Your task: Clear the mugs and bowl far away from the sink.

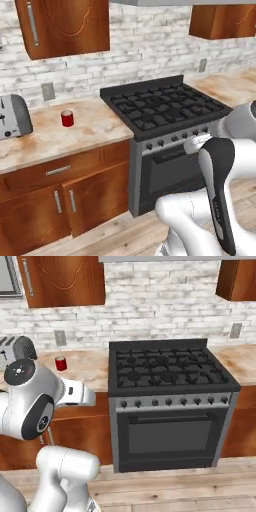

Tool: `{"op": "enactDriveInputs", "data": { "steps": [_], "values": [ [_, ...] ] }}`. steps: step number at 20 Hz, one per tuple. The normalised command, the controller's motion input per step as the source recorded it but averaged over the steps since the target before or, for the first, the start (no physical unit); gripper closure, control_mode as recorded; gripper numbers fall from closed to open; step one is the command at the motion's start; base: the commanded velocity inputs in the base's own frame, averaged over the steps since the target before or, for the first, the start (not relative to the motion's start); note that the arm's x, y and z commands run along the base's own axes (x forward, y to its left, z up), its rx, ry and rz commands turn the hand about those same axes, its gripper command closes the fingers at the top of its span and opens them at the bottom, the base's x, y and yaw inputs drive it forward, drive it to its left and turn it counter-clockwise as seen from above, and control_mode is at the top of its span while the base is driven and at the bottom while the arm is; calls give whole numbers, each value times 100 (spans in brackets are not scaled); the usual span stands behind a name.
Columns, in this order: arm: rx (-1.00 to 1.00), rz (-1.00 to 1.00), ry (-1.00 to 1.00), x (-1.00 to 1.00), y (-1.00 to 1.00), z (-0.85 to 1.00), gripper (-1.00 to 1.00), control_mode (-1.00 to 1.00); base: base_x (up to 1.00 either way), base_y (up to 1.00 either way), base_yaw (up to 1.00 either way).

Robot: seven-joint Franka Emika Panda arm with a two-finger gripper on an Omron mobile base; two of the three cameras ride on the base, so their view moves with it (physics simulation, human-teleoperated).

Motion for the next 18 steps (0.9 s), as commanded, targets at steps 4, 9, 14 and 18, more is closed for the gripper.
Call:
{"op": "enactDriveInputs", "data": {
  "steps": [4, 9, 14, 18],
  "values": [
    [0, 0, 0, 0, 0, 0, -100, 100, 0, -72, -77],
    [0, 0, 0, 0, 0, 0, -100, 100, 0, -7, -97],
    [0, 0, 0, 0, 0, 0, -100, 100, 0, 0, -100],
    [0, 0, 0, 0, 0, 0, -100, 100, 0, -1, -99]
  ]
}}
